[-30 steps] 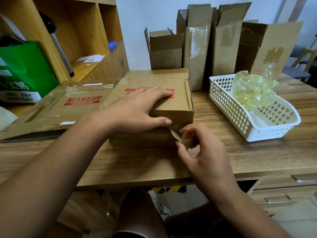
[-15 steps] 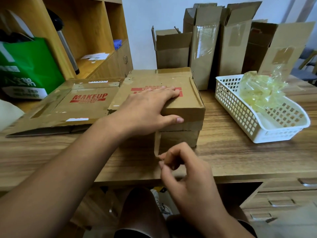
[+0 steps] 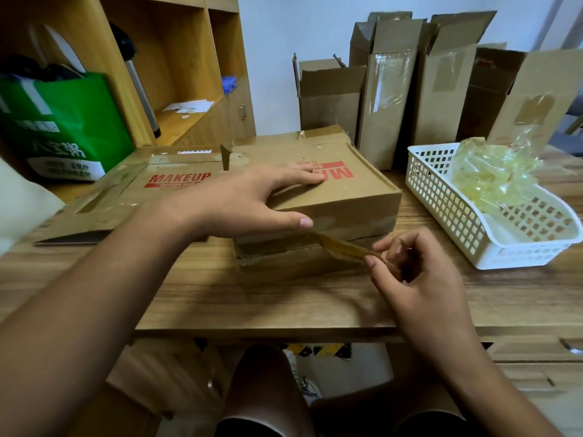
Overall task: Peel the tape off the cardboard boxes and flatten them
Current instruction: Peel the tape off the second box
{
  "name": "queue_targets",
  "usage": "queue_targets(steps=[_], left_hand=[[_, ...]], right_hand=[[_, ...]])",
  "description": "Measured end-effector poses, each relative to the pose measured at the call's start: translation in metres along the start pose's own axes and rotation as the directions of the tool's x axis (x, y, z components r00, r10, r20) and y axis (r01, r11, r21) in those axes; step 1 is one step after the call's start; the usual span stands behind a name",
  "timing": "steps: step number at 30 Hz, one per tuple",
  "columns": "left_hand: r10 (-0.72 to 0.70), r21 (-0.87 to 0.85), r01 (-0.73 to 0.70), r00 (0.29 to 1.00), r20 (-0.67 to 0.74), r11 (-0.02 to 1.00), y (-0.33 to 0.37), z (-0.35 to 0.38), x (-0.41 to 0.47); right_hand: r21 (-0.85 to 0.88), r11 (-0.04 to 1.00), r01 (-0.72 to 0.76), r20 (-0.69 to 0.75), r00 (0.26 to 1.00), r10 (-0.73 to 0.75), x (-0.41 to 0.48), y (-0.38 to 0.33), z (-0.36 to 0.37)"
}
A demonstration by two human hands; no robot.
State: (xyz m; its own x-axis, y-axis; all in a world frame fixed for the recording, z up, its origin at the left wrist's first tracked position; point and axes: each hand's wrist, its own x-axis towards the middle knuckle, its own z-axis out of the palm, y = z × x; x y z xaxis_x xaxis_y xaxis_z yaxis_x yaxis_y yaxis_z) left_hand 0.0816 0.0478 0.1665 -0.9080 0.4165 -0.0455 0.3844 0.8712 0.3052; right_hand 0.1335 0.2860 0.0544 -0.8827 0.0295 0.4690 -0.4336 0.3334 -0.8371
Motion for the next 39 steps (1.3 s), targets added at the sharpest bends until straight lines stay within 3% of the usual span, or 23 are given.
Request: queue_targets(steps=[6, 15, 18, 22, 26, 31, 34, 39], left_hand=[[0.006, -0.023, -0.009, 0.992, -0.129, 1.000, 0.001, 0.015, 0.003], [0.005, -0.004, -0.006, 0.979, -0.205, 1.000, 0.004, 0.021, 0.007], [-0.018, -0.050, 0.005, 0.966, -0.260, 0.999, 0.000, 0.025, 0.008], [-0.016, -0.236, -0.076, 0.931, -0.364, 0.969, -0.003, 0.031, 0.009], [0.012, -0.268, -0.095, 0.955, -0.295, 0.959, -0.008, 0.021, 0.007], [0.073, -0.242, -0.116, 0.981, -0.180, 0.963, -0.018, 0.018, -0.005], [0.076, -0.218, -0.125, 0.972, -0.221, 0.968, -0.019, 0.023, -0.006], [0.056, -0.149, -0.109, 0.946, -0.320, 0.983, -0.013, 0.032, -0.003]], right_hand=[[0.026, 0.999, -0.033, 0.139, 0.990, 0.029, -0.022, -0.011, 0.008], [0.072, 0.968, 0.241, 0.305, 0.918, -0.252, -0.055, -0.036, 0.037], [0.137, 0.980, 0.147, 0.308, 0.934, -0.183, -0.049, -0.035, 0.035], [0.272, 0.962, 0.012, 0.269, 0.959, -0.088, -0.038, -0.031, 0.030], [0.441, 0.884, -0.154, 0.263, 0.964, 0.037, -0.026, -0.030, 0.025], [0.313, 0.942, -0.124, 0.143, 0.986, 0.082, -0.012, -0.026, 0.025], [0.224, 0.970, -0.091, 0.056, 0.995, 0.081, -0.005, -0.019, 0.026], [0.330, 0.935, -0.131, 0.074, 0.991, 0.113, 0.001, -0.010, 0.024]])
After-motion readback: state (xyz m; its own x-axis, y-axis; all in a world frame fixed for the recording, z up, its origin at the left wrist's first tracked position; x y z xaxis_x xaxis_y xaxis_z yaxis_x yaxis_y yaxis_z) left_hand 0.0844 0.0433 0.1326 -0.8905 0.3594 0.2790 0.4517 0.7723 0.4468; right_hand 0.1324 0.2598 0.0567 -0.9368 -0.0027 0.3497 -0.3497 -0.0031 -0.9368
